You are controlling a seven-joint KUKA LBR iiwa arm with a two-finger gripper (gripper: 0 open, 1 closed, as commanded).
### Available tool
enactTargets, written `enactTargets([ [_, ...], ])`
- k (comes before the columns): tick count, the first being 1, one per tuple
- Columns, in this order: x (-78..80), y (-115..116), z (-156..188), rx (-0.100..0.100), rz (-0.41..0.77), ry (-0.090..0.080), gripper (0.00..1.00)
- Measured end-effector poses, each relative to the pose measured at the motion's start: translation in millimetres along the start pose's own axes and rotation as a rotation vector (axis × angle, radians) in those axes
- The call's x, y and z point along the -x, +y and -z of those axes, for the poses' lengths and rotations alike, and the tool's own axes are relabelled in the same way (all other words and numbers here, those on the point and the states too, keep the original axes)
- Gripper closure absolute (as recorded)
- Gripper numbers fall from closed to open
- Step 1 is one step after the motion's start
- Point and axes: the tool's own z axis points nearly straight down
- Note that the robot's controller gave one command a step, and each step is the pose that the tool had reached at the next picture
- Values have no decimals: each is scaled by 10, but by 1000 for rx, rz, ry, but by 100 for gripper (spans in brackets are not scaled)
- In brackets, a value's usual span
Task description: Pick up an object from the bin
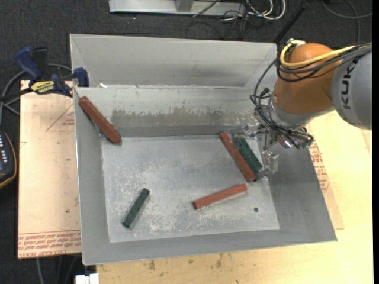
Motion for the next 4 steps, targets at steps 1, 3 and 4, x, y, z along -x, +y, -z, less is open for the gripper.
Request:
enactTargets([
  [1, -658, 316, -584, 10, 120, 9, 0],
  [3, -281, 827, -485, 9, 292, 8, 0],
  [4, -260, 820, -474, 6, 291, 3, 100],
])
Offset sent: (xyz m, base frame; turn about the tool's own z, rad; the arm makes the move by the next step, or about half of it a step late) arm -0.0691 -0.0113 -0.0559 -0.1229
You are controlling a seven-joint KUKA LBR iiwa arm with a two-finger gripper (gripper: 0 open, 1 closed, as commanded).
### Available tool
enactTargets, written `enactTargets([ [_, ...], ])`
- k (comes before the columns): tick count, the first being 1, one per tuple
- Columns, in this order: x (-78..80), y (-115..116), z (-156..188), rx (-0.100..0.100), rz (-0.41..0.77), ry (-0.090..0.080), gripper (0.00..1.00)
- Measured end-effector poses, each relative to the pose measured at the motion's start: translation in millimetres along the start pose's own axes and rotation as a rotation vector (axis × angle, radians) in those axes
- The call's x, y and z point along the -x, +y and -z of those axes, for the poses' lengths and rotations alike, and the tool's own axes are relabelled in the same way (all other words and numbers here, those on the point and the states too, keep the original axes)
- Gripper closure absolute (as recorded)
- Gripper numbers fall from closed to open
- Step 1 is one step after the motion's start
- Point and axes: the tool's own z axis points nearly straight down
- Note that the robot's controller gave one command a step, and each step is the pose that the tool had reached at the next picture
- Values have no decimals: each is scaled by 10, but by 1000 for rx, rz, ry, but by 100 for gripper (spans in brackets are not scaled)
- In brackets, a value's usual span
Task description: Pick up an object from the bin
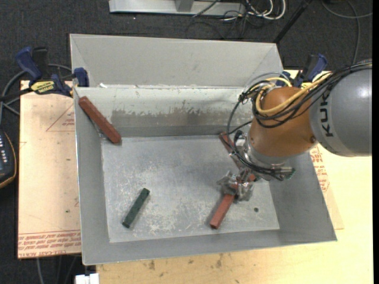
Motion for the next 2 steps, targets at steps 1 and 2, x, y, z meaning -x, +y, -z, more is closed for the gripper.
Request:
enactTargets([
  [1, 208, -91, 720, -7, 406, -4, 100],
  [2, 229, -57, 1471, -10, 385, -5, 100],
])
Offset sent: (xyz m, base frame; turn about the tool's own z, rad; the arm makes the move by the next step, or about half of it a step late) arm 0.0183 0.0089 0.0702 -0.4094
